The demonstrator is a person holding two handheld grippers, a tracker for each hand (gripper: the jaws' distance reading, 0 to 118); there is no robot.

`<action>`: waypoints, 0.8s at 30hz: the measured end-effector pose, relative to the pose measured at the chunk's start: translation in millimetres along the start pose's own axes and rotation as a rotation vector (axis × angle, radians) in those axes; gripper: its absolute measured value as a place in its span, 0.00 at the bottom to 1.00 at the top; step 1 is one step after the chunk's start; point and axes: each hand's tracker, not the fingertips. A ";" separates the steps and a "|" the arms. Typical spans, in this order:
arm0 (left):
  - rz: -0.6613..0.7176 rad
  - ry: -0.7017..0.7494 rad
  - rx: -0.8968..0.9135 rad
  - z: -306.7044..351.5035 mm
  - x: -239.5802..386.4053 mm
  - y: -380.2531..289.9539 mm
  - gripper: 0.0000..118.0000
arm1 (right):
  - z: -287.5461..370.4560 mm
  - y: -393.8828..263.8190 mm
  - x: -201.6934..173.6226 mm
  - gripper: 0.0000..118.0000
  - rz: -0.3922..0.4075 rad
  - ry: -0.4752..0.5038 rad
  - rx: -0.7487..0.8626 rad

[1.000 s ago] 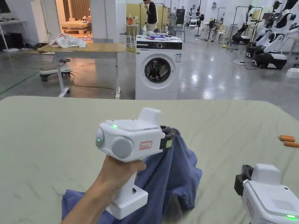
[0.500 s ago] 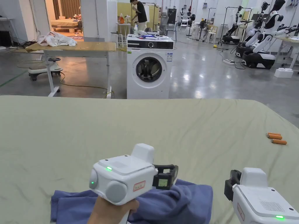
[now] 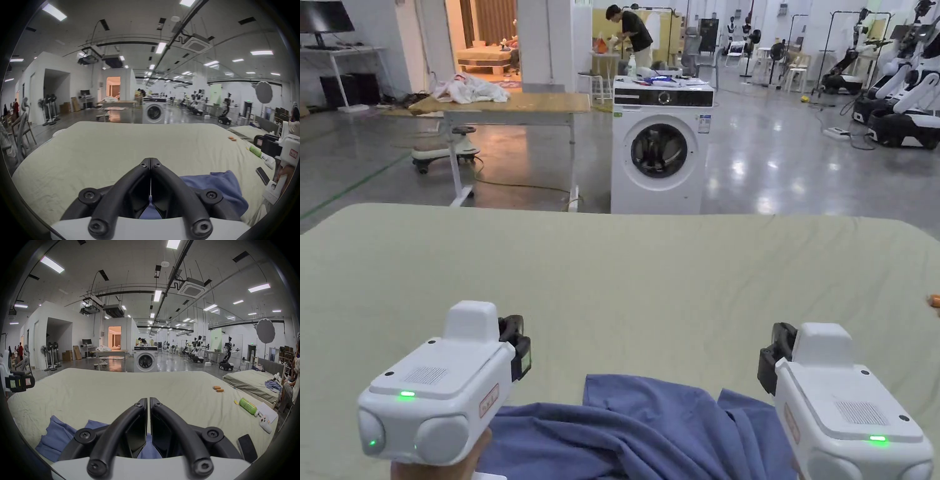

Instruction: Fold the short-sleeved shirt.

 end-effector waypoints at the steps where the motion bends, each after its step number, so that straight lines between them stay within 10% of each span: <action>1: 0.013 0.012 -0.009 -0.2 -8.7 -1.6 0.00 | -1.0 0.5 -2.8 0.02 -0.004 0.008 0.000; 13: 0.241 0.044 -0.481 -107.5 -120.9 -57.0 0.01 | -21.3 -16.0 -0.7 0.02 0.014 0.033 -0.061; 18: 0.259 0.034 -0.590 -141.1 -124.7 -77.2 0.47 | -26.9 -31.2 13.4 0.02 0.031 0.007 -0.109; 24: 0.192 0.055 -0.705 -165.6 -112.1 -97.3 0.45 | -34.9 -48.9 30.0 0.02 0.032 -0.028 -0.168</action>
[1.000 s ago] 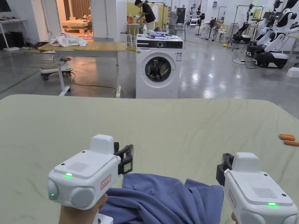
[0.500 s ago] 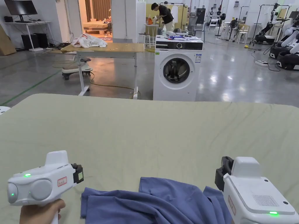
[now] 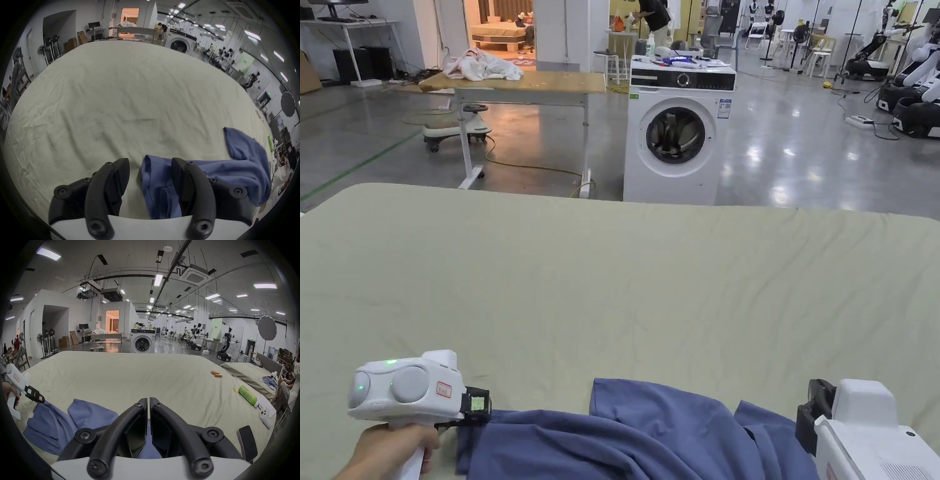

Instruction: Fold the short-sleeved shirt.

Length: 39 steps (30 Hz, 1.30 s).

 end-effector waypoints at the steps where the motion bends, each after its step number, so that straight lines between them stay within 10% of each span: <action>1: -0.014 0.014 -0.010 -4.5 1.7 -1.9 0.43 | -2.2 -1.8 2.0 0.02 -0.001 -0.005 -0.008; 8: -0.175 0.053 0.013 -9.0 26.4 -4.8 0.16 | -32.5 -4.1 16.2 0.04 0.008 -0.026 -0.098; 10: -0.186 0.029 0.009 -6.6 27.7 -4.6 0.01 | -51.1 -2.2 24.3 0.19 -0.003 -0.007 -0.168; 16: -0.178 -0.002 0.047 11.9 21.2 -3.4 0.00 | -119.7 -5.1 41.8 0.61 0.061 0.056 -0.437; 21: -0.143 -0.052 0.132 40.1 15.7 -6.8 0.00 | -160.8 -36.6 43.4 0.55 0.125 0.099 -0.672; 25: -0.135 -0.069 0.168 57.7 18.7 -11.6 0.00 | -157.3 -43.2 41.6 0.08 0.069 0.152 -0.642; 39: -0.169 -0.049 0.438 163.2 21.1 23.7 0.00 | -73.4 71.9 57.0 0.08 0.067 0.088 -0.260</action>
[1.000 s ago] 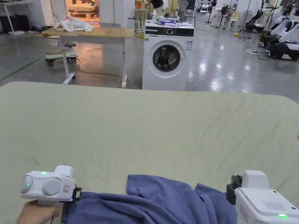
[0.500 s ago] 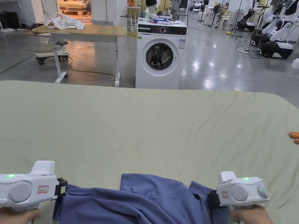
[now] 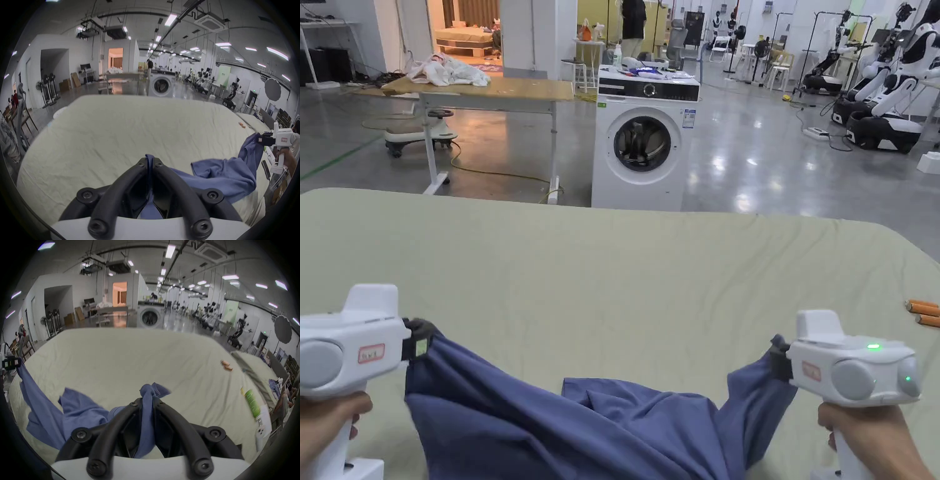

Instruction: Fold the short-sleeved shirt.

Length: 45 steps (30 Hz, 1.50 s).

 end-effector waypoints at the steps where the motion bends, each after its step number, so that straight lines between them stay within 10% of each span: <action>1: -0.005 0.005 0.019 9.3 -3.5 10.6 0.00 | 9.2 9.5 2.5 0.08 0.002 -0.020 0.030; 31: 0.007 0.287 0.309 84.3 -126.4 240.2 0.00 | 77.2 250.3 8.7 0.08 -0.027 -0.142 0.420; 45: 0.014 0.258 0.248 46.9 -120.1 177.7 0.00 | 48.9 205.3 12.9 0.08 0.002 -0.184 0.378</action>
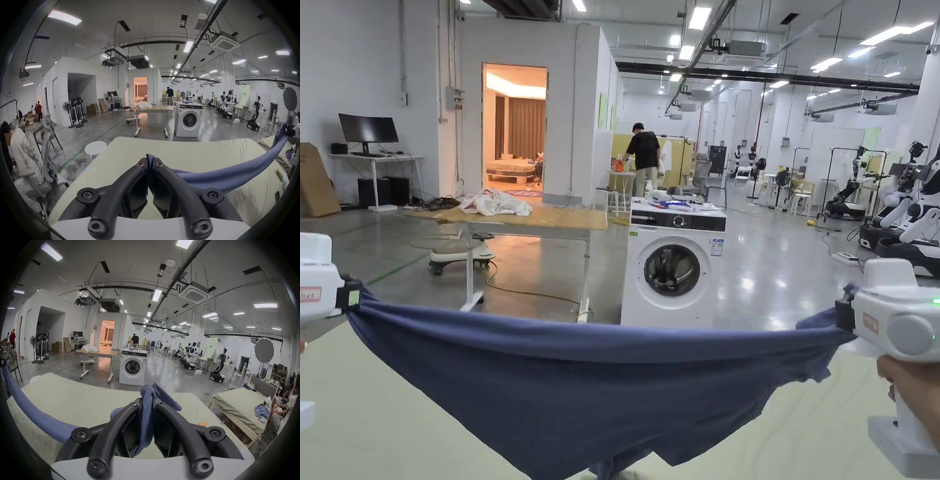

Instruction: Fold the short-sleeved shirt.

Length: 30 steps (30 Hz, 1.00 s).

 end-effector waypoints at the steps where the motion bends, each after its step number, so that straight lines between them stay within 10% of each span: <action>1: 0.013 -0.007 -0.013 1.2 1.3 -15.0 0.00 | 3.2 -14.2 -0.5 0.08 0.010 0.002 -0.017; 30: 0.114 0.002 -0.389 153.7 -12.5 -356.3 0.00 | 158.8 -346.8 4.6 0.09 0.046 0.007 -0.456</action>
